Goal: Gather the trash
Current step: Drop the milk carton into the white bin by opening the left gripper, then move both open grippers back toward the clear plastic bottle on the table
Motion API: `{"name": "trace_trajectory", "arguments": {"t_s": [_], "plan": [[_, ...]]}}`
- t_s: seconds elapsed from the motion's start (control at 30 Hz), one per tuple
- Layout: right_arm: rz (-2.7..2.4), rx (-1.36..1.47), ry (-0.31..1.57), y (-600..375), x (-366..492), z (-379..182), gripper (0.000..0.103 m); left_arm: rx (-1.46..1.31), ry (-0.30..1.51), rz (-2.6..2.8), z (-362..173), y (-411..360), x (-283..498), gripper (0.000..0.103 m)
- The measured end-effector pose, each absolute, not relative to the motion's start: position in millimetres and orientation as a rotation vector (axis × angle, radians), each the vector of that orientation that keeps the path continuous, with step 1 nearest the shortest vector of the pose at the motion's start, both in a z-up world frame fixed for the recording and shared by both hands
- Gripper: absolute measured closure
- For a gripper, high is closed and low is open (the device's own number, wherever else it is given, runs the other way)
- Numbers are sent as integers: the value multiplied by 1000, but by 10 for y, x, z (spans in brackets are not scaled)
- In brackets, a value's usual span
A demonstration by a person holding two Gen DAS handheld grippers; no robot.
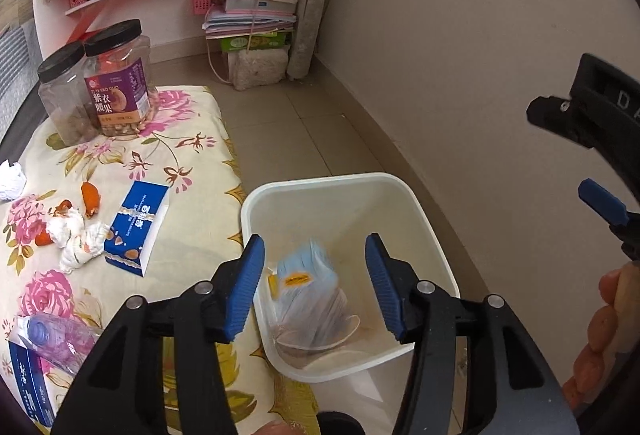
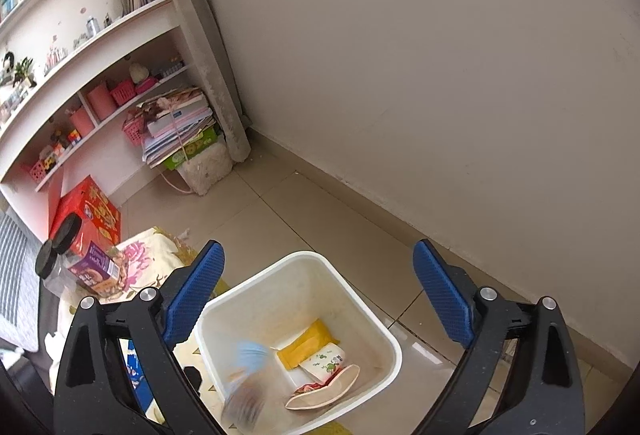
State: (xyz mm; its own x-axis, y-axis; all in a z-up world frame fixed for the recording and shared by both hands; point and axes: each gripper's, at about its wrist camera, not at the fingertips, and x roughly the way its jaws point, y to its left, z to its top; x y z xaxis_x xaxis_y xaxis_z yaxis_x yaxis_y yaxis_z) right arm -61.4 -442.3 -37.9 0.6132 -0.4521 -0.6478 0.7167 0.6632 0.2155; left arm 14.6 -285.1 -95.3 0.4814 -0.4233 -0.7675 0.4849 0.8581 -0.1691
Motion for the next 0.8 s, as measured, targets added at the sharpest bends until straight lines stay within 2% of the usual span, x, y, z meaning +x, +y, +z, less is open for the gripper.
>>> {"name": "trace_trajectory", "arguments": {"t_s": [0.3, 0.8], "plan": [[-682, 485, 590, -4302, -536, -389, 8, 99, 905, -510, -931, -2703, 144, 44], [-612, 369, 617, -3683, -267, -413, 7, 172, 858, -343, -770, -2016, 318, 44]]}}
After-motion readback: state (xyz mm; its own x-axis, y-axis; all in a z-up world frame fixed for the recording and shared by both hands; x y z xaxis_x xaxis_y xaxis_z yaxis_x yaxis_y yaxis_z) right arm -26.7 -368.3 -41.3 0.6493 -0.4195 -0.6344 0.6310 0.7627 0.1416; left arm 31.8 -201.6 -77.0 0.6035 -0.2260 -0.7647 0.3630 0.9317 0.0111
